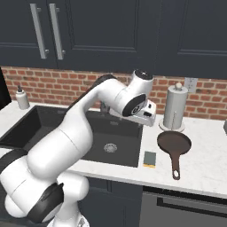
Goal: Pick the pan and sponge and place them into the sink. Then turn on the water.
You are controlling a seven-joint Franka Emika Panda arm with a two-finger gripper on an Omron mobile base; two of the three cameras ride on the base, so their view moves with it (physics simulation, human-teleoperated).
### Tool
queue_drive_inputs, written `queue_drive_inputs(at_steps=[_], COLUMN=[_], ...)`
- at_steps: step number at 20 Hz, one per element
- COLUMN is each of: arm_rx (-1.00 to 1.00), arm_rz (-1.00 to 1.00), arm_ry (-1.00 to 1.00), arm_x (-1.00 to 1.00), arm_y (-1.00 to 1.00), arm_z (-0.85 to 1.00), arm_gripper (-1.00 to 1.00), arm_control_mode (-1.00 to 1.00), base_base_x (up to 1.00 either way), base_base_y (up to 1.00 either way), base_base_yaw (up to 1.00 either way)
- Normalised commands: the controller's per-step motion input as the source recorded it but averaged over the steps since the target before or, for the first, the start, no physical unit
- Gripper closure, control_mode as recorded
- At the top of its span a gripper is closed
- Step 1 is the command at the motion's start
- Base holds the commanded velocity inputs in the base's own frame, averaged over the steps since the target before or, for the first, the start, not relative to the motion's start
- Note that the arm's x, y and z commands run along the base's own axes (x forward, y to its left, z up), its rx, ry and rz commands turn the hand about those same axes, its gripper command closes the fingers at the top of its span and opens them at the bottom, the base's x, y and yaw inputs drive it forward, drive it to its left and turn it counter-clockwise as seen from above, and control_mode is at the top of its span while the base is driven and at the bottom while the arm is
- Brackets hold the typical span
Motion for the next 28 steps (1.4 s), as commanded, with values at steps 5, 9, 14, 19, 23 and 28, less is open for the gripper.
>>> queue_drive_inputs(at_steps=[5, 9, 14, 19, 23, 28], arm_rx=[0.00, 0.04, -0.07, -0.09, -0.13, -0.07], arm_rz=[0.00, 0.00, 0.00, 0.00, 0.00, 0.00], arm_ry=[-0.03, 0.03, 0.00, 0.00, 0.00, 0.00], arm_x=[-0.01, -0.01, -0.02, 0.00, 0.00, 0.15], arm_y=[-0.78, -0.23, -0.19, -0.03, -0.11, -0.27], arm_z=[-0.41, -0.04, -0.27, -0.20, -0.26, -0.22], arm_gripper=[-1.00, -1.00, -1.00, -1.00, -1.00, -1.00], arm_control_mode=[-1.00, -1.00, -1.00, -1.00, -1.00, -1.00], base_base_x=[0.00, 0.00, 0.00, 0.00, 0.00, 0.00], base_base_y=[0.00, 0.00, 0.00, 0.00, 0.00, 0.00], base_base_yaw=[0.00, 0.00, 0.00, 0.00, 0.00, 0.00])
